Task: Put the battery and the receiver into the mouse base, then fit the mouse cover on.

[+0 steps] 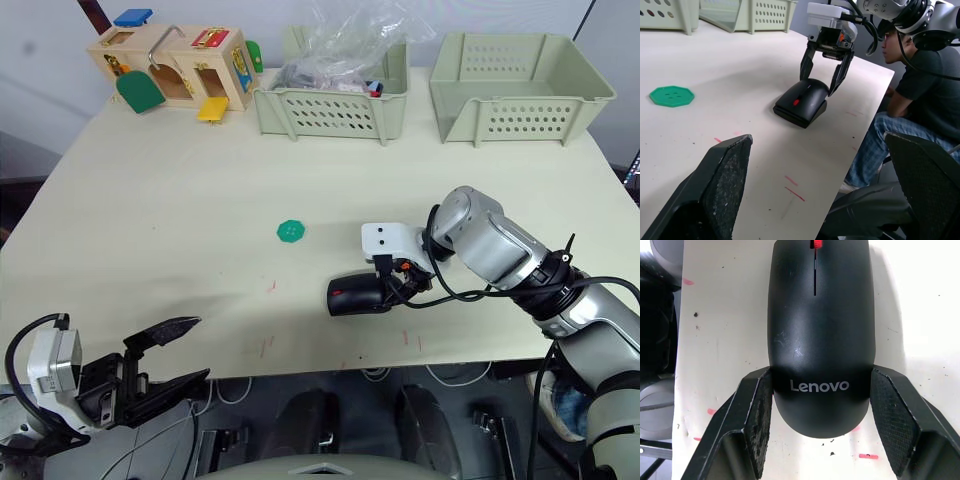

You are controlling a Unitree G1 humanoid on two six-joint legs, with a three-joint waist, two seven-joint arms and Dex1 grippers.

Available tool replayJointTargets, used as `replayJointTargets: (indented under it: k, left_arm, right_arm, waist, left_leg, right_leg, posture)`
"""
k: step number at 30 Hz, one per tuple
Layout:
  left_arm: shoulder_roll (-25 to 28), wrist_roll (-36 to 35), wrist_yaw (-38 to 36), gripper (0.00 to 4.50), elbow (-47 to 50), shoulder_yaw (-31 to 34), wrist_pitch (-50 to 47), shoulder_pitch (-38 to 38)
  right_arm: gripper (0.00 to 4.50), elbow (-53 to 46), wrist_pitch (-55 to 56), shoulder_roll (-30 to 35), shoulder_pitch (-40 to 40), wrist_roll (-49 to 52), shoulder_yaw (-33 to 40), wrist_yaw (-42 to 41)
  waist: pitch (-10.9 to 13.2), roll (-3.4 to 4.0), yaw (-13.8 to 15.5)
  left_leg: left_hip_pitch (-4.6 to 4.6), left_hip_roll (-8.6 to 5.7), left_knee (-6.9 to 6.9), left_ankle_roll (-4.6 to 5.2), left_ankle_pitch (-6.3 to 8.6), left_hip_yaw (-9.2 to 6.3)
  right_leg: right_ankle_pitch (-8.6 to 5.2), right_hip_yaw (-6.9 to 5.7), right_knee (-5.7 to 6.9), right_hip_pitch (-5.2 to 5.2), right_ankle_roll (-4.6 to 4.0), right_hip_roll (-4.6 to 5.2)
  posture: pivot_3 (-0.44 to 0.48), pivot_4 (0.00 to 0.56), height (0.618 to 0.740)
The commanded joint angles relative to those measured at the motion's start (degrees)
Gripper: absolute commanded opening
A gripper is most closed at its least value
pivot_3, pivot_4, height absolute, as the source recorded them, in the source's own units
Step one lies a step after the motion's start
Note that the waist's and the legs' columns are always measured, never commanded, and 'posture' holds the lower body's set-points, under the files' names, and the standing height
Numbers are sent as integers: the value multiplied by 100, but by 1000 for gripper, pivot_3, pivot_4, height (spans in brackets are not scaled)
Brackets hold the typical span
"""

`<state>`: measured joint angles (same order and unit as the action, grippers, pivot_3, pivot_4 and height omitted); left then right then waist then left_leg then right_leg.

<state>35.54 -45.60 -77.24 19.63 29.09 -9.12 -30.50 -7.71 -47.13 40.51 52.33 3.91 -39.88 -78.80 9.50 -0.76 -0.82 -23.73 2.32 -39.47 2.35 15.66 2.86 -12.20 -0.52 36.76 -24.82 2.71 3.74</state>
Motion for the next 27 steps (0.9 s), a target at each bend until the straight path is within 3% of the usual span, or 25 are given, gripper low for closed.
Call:
replayJointTargets:
  k: [1,27]
  left_arm:
    - [-19,-22,-64,4500,5,75,119,-35]
    - [2,-17,134,4500,236,-10,37,-56]
  right_arm:
    - [2492,-70,37,101,72,-62,49,-95]
    - [2492,-18,-128,-138,51,-122,-80,-31]
  waist:
    - [0,0,2]
    - [-1,-1,-12]
  left_leg:
    - [0,0,0,0,0,0]
    - [2,1,2,0,0,0]
  right_leg:
    - [0,0,0,0,0,0]
    - [0,0,0,0,-1,-1]
  posture:
    - [0,150,740]
    - [0,150,740]
